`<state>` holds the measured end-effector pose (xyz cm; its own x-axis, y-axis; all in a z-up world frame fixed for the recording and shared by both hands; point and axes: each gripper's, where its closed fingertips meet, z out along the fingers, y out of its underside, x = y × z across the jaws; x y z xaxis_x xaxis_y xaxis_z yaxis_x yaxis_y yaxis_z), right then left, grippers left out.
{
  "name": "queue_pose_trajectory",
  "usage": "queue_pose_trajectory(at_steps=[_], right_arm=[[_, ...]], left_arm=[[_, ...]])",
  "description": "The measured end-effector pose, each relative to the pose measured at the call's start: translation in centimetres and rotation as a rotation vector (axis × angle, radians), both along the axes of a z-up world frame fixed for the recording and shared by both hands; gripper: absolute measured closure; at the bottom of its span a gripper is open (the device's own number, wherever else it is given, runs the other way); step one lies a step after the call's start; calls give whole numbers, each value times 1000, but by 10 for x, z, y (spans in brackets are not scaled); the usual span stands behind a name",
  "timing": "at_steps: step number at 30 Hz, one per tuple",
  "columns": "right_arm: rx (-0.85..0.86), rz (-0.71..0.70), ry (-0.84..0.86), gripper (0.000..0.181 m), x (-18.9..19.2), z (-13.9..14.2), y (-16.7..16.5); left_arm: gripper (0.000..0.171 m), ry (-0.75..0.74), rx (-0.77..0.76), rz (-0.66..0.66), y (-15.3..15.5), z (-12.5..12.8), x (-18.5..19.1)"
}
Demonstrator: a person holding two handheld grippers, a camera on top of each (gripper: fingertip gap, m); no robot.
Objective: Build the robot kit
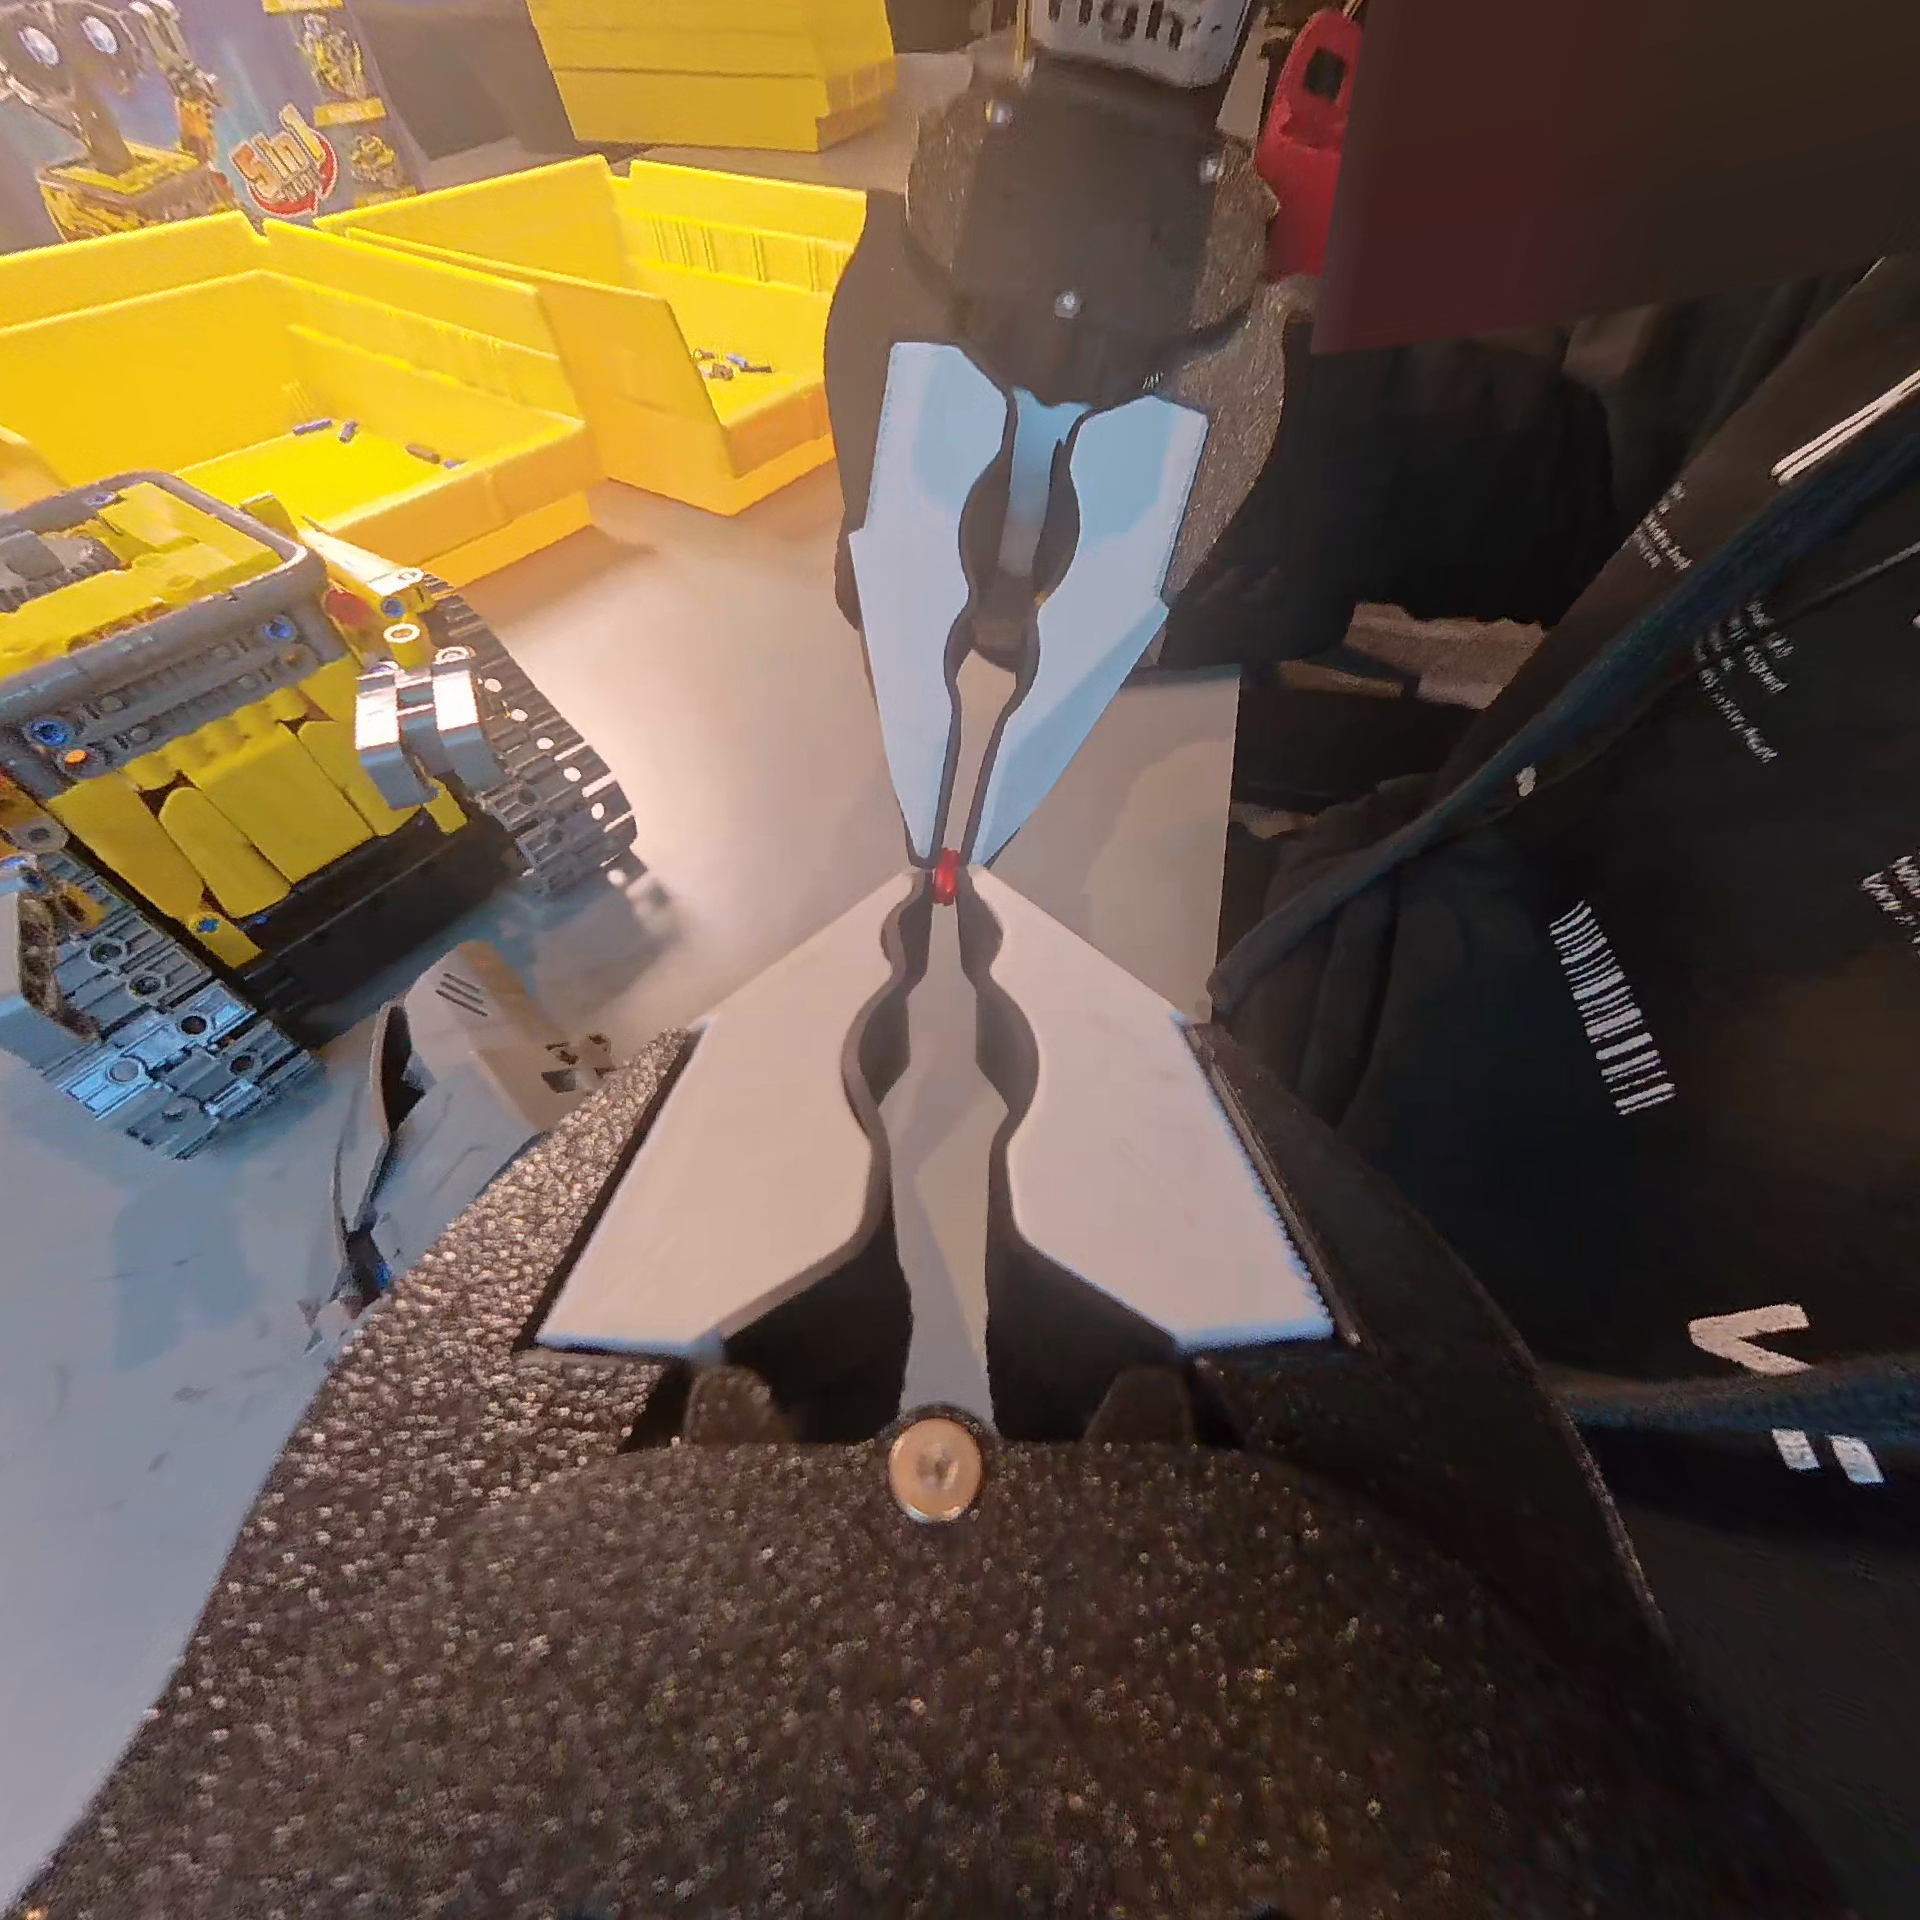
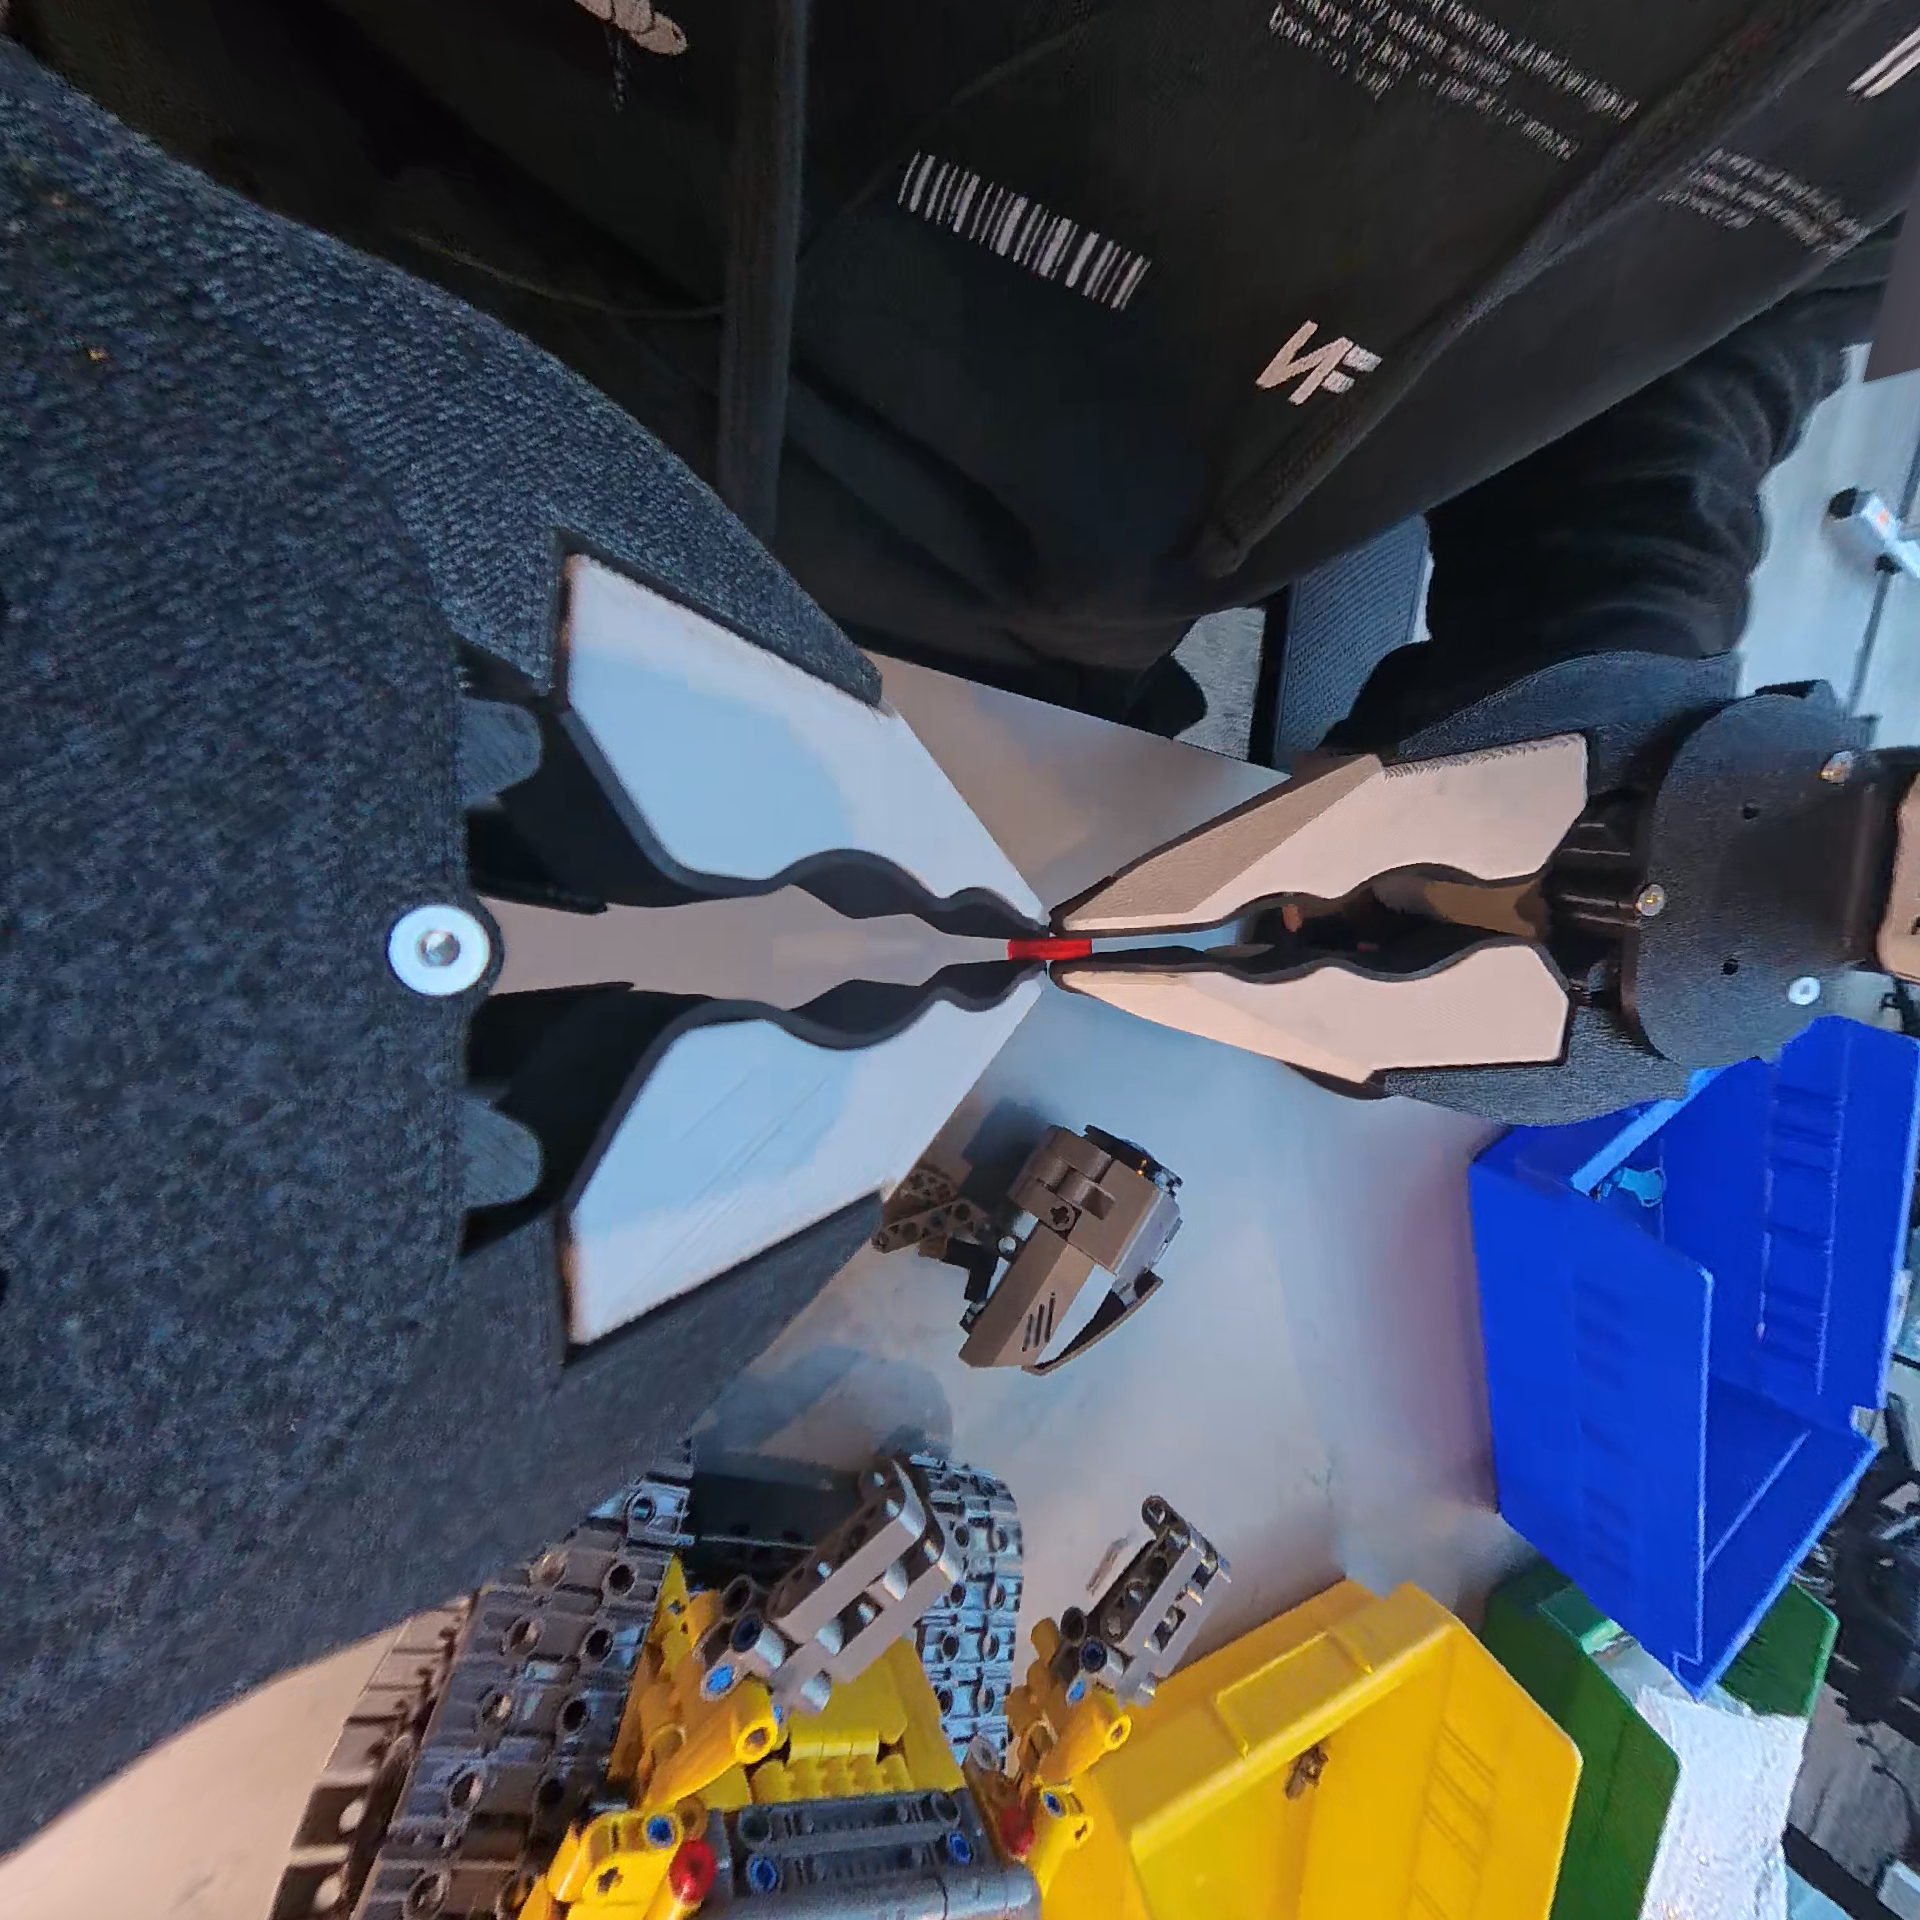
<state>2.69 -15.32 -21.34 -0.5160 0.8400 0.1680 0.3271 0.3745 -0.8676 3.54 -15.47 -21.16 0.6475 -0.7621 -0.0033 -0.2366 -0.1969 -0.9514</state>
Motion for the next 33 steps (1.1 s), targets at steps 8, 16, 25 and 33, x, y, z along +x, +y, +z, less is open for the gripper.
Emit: queue_pose_trajectory(at_steps=[8,16,25,33], right_arm=[[-283,49,265,173,9,44,-14],[-230,43,290,177,7,50,-16],[-134,48,312,177,4,50,-19],[-81,51,285,177,-1,48,-17]], left_arm=[[168,-433,75,-108,-14,45,1],[169,-489,63,-146,-16,50,5],[169,-518,7,-167,-18,48,3],[169,-524,-59,-158,-16,45,-4]])
